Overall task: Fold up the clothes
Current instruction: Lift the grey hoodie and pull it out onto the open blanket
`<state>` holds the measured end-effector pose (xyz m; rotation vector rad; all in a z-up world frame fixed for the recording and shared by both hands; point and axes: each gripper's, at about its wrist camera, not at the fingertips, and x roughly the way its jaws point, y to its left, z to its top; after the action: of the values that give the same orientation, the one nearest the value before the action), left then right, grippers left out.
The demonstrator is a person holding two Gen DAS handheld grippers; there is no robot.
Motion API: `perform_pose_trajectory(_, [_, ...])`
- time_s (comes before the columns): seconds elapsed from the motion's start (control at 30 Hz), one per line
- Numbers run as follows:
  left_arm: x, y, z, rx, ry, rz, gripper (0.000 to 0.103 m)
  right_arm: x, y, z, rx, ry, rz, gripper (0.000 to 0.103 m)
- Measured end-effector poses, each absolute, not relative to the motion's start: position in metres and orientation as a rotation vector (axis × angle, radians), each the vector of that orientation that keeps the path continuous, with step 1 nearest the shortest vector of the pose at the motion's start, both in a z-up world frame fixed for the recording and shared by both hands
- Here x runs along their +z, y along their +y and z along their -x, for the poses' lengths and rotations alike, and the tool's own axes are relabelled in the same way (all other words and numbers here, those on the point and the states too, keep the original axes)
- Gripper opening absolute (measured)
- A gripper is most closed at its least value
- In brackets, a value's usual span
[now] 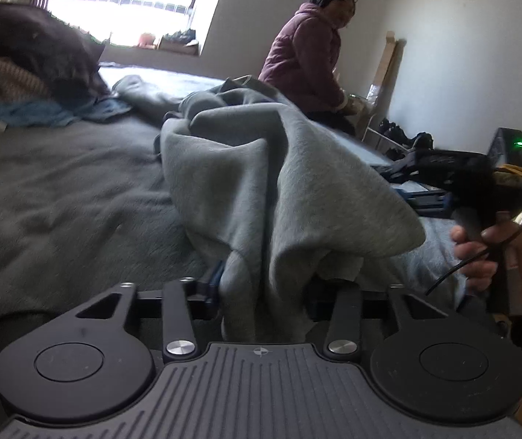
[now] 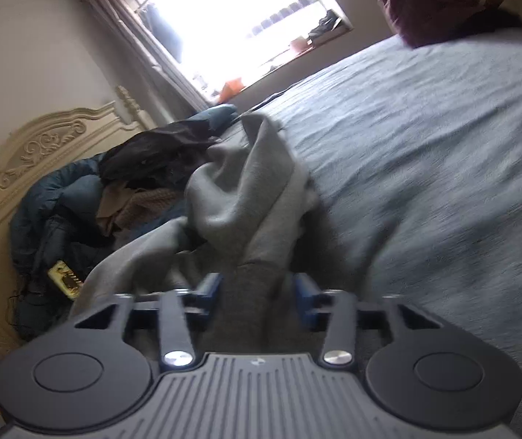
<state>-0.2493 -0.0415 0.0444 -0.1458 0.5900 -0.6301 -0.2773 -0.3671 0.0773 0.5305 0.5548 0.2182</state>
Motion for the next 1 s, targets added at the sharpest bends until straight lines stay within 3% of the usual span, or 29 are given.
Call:
perform_pose_trajectory(0.2, [0.060,0.005,0.251,-0.624,0.577,0.235,0.068,0.113,-0.380,0.302,0.154,0.503,-0.402,0.072])
perform_pose_trajectory(0.33, [0.073,0.025,0.261,-0.607,0.528,0.264,0.068,0.132,-0.366,0.294,0.197,0.478,-0.341,0.078])
perform_pose_trajectory(0.53, [0.086,0.040,0.270,-0.558,0.478,0.322,0.069,0.145,-0.310,0.243,0.314,0.525,-0.186,0.095])
perform_pose_trajectory(0.63, [0.095,0.049,0.273,-0.543,0.439,0.331,0.069,0.148,-0.277,0.222,0.311,0.529,-0.054,0.095])
perform_pose_trajectory(0.83, [0.118,0.066,0.267,-0.502,0.344,0.337,0.088,0.151,-0.235,0.177,0.302,0.519,0.134,0.097])
perform_pose_trajectory(0.9, [0.124,0.060,0.254,-0.526,0.342,0.304,0.099,0.148,-0.226,0.158,0.298,0.541,0.166,0.097])
perform_pose_trajectory(1.0, [0.124,0.034,0.224,-0.553,0.393,0.196,0.101,0.136,-0.219,0.129,0.280,0.610,0.229,0.096])
